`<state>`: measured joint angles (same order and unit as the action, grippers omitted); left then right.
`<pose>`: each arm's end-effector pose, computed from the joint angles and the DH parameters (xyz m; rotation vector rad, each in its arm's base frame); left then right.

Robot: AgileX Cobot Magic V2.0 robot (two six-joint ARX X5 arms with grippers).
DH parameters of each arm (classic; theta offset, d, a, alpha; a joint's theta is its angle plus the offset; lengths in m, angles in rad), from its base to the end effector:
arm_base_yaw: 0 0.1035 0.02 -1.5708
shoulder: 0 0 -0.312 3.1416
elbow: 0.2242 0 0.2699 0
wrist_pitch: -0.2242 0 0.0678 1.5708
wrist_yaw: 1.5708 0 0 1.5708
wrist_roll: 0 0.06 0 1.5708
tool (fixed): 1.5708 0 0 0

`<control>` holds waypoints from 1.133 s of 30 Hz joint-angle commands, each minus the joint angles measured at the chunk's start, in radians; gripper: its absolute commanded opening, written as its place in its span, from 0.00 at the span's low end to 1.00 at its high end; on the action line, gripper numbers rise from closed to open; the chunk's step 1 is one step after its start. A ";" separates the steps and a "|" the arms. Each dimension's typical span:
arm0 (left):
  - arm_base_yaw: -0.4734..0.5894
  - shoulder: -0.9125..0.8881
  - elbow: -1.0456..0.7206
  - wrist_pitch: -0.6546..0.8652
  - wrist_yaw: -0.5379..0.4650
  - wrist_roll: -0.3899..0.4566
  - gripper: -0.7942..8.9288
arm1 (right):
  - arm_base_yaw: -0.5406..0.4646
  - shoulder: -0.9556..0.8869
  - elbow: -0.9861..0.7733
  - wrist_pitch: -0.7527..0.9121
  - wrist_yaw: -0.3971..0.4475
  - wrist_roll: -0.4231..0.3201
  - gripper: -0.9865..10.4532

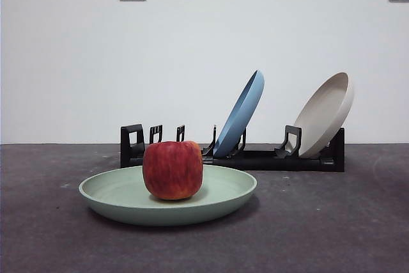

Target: Take the green plate from the plate rack,put the plate on the table,take the apple from the table,put the apple in the plate

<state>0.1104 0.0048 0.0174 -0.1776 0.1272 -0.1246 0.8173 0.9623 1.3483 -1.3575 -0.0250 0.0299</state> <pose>0.0962 0.0030 0.1474 -0.1439 0.1647 -0.0065 0.0912 0.0994 0.4086 -0.3592 0.9321 0.7589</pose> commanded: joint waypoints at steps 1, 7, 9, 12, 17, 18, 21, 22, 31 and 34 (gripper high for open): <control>0.003 -0.003 -0.014 0.004 0.006 -0.007 0.08 | 0.001 -0.003 -0.002 -0.012 0.002 0.006 0.09; 0.003 -0.003 -0.014 0.004 0.006 -0.007 0.08 | 0.001 -0.003 -0.002 -0.012 0.002 0.006 0.09; 0.003 -0.003 -0.014 0.004 0.006 -0.007 0.08 | -0.002 -0.003 -0.002 -0.012 0.005 0.006 0.09; 0.003 -0.003 -0.014 0.004 0.006 -0.007 0.08 | -0.055 -0.031 -0.003 -0.006 0.004 -0.040 0.09; 0.003 -0.003 -0.014 0.004 0.006 -0.007 0.08 | -0.253 -0.133 -0.046 0.267 -0.085 -0.020 0.09; 0.003 -0.003 -0.014 0.004 0.006 -0.007 0.08 | -0.300 -0.158 -0.068 0.322 -0.130 -0.021 0.09; 0.003 -0.003 -0.014 0.004 0.006 -0.007 0.08 | -0.459 -0.253 -0.172 0.467 -0.259 -0.047 0.09; 0.003 -0.003 -0.014 0.004 0.006 -0.007 0.08 | -0.509 -0.289 -0.220 0.511 -0.292 -0.062 0.09; 0.003 -0.003 -0.014 0.005 0.006 -0.007 0.08 | -0.730 -0.624 -0.750 0.958 -0.336 -0.117 0.09; 0.003 -0.003 -0.014 0.004 0.006 -0.007 0.08 | -0.745 -0.709 -0.901 1.102 -0.335 -0.116 0.09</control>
<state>0.1104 0.0048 0.0174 -0.1776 0.1272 -0.1249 0.0761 0.2729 0.4988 -0.3027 -0.3618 -0.0792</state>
